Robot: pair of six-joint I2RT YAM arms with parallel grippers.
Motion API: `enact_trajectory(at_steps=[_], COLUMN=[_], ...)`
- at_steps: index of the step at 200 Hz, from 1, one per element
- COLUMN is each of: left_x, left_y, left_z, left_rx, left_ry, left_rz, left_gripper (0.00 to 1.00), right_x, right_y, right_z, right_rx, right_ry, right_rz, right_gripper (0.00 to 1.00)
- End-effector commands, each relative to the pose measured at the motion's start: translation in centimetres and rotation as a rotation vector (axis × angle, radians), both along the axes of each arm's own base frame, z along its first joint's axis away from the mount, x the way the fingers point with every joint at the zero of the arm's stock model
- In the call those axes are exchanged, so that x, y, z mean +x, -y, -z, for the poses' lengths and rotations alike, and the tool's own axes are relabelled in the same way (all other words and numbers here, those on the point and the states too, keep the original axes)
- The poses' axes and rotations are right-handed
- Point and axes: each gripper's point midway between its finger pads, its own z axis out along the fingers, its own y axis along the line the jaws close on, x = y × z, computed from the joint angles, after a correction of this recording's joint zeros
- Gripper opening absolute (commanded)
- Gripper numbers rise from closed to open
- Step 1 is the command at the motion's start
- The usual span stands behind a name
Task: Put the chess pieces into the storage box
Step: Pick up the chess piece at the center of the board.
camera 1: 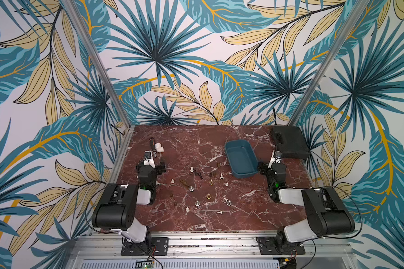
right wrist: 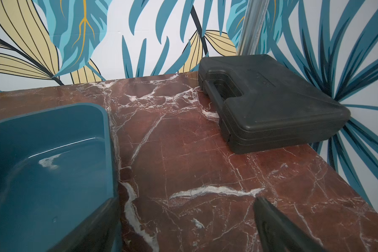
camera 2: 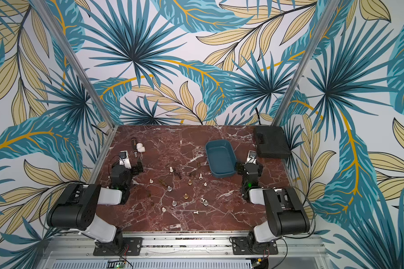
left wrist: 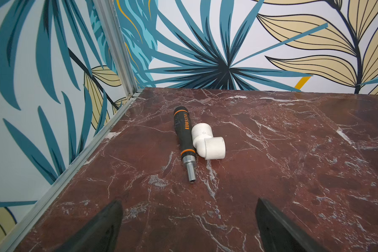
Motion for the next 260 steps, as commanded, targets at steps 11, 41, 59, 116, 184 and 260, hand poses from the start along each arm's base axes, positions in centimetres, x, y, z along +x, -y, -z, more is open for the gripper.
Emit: enact_trajectory(at_steps=[11, 41, 59, 116, 184, 260], left_x=[0.2, 0.2, 0.2, 0.2, 0.2, -1.6], left_y=[-0.4, -0.4, -0.4, -0.4, -0.4, -1.9], left_z=[-0.5, -0.5, -0.5, -0.5, -0.4, -7.3], left_rx=[0.000, -0.001, -0.001, -0.001, -0.001, -0.020], left_ry=[0.016, 0.016, 0.014, 0.014, 0.013, 0.058], left_rz=[-0.012, -0.012, -0.012, -0.012, -0.011, -0.131], left_gripper=[1.00, 1.00, 1.00, 1.00, 1.00, 0.93], right_x=[0.0, 0.0, 0.0, 0.0, 0.0, -0.8], right_y=[-0.2, -0.2, -0.2, -0.2, -0.2, 0.8], right_z=[-0.2, -0.2, -0.2, -0.2, -0.2, -6.7], right_rx=[0.009, 0.007, 0.008, 0.008, 0.007, 0.007], right_ry=[0.009, 0.007, 0.008, 0.008, 0.006, -0.003], right_rz=[-0.002, -0.003, -0.002, -0.002, -0.003, 0.057], right_gripper=[1.00, 1.00, 1.00, 1.00, 1.00, 0.96])
